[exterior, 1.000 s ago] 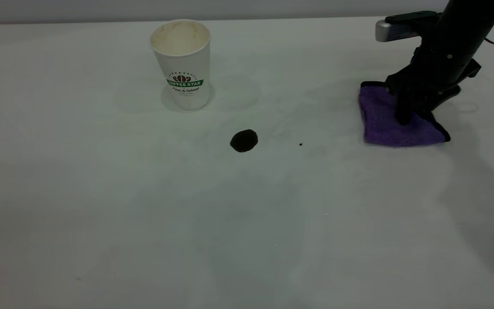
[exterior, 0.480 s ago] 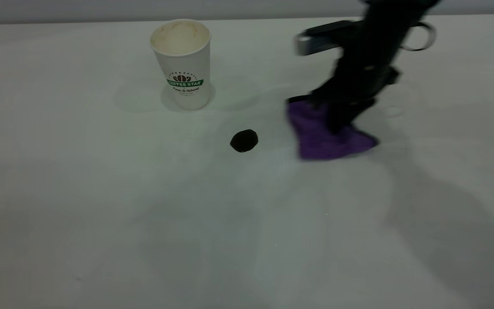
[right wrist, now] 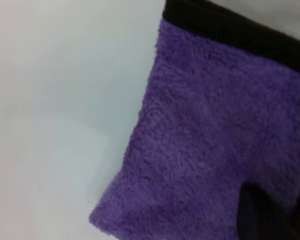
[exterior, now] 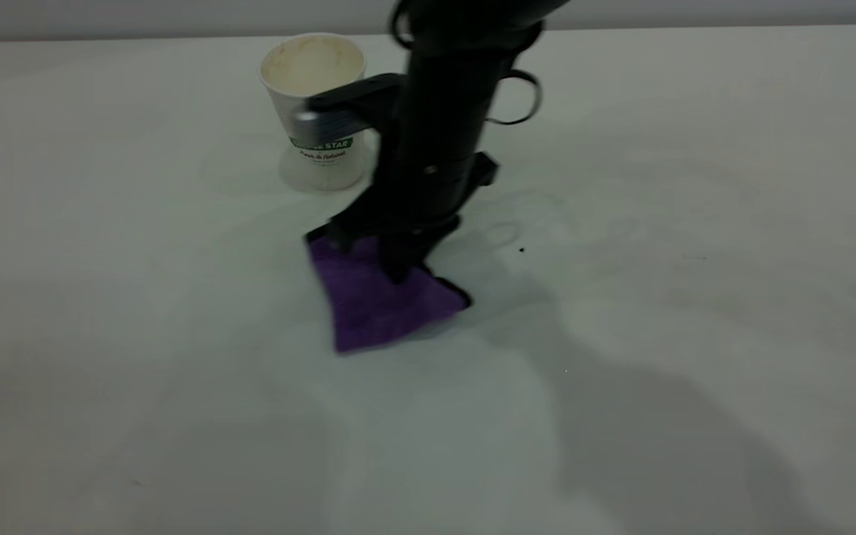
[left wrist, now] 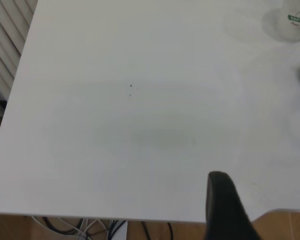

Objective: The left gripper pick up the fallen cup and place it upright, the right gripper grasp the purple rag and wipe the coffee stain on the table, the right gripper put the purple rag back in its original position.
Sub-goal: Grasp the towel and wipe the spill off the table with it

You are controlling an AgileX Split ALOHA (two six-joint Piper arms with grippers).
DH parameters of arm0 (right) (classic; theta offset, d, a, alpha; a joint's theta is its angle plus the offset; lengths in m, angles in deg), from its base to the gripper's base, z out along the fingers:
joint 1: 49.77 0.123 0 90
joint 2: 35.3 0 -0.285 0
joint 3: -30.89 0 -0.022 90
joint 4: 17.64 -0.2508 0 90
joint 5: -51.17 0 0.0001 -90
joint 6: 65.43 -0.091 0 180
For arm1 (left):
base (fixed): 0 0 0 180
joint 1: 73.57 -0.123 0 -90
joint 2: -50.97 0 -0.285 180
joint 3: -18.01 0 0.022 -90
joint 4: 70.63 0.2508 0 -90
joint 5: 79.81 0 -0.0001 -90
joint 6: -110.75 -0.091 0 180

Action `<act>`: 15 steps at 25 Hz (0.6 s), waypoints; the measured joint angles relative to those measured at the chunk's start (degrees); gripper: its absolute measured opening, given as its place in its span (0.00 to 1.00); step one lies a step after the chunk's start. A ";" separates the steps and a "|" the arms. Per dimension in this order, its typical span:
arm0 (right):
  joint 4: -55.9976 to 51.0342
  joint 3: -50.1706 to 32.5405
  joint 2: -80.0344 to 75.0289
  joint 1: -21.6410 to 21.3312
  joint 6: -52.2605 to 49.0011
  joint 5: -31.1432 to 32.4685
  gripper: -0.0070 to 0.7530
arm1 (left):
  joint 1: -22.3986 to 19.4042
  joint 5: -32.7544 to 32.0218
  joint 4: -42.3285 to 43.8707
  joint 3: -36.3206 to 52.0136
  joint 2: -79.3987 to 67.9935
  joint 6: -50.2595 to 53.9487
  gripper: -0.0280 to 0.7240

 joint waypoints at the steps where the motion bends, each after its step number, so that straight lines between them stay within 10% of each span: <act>1: -0.14 0.14 -0.05 0.55 -0.08 -0.86 0.07 | 0.00 0.00 0.00 0.00 0.00 0.00 0.64; 15: -0.39 1.76 -3.19 -6.24 -5.72 -5.31 0.07 | 0.00 0.00 0.00 0.00 0.00 0.00 0.64</act>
